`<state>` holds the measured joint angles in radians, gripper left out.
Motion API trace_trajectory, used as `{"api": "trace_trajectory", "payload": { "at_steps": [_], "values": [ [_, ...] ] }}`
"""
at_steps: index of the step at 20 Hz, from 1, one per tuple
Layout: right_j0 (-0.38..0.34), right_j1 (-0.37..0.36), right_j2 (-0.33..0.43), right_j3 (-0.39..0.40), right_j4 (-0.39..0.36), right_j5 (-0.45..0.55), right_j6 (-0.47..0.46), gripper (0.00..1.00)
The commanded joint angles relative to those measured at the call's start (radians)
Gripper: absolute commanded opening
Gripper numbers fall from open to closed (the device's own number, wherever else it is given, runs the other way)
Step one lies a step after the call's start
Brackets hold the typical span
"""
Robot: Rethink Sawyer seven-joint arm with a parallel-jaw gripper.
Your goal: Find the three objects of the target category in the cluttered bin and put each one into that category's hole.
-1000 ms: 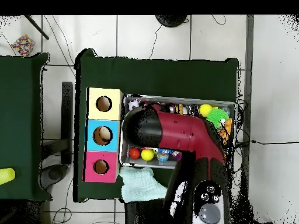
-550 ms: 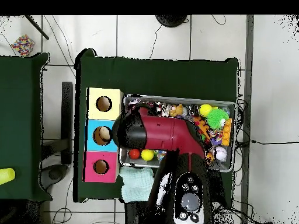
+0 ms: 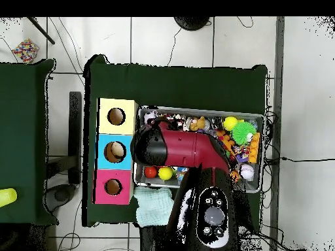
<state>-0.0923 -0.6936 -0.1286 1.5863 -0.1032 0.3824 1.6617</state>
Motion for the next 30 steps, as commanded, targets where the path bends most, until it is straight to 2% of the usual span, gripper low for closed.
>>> {"api": "trace_trajectory", "payload": {
  "at_steps": [1, 7, 14, 18, 23, 30],
  "values": [
    [-0.024, 0.032, 0.038, -0.019, -0.05, 0.027, 0.056, 1.0],
    [-0.035, 0.033, 0.046, -0.045, -0.052, 0.01, 0.058, 1.0],
    [-0.082, 0.02, 0.063, -0.062, -0.033, 0.087, 0.026, 1.0],
    [-0.12, -0.015, 0.069, 0.0, -0.04, 0.122, -0.002, 1.0],
    [-0.211, -0.058, 0.103, 0.074, -0.065, 0.124, -0.08, 1.0],
    [-0.258, -0.097, 0.119, 0.137, -0.11, 0.027, -0.061, 1.0]
  ]
}}
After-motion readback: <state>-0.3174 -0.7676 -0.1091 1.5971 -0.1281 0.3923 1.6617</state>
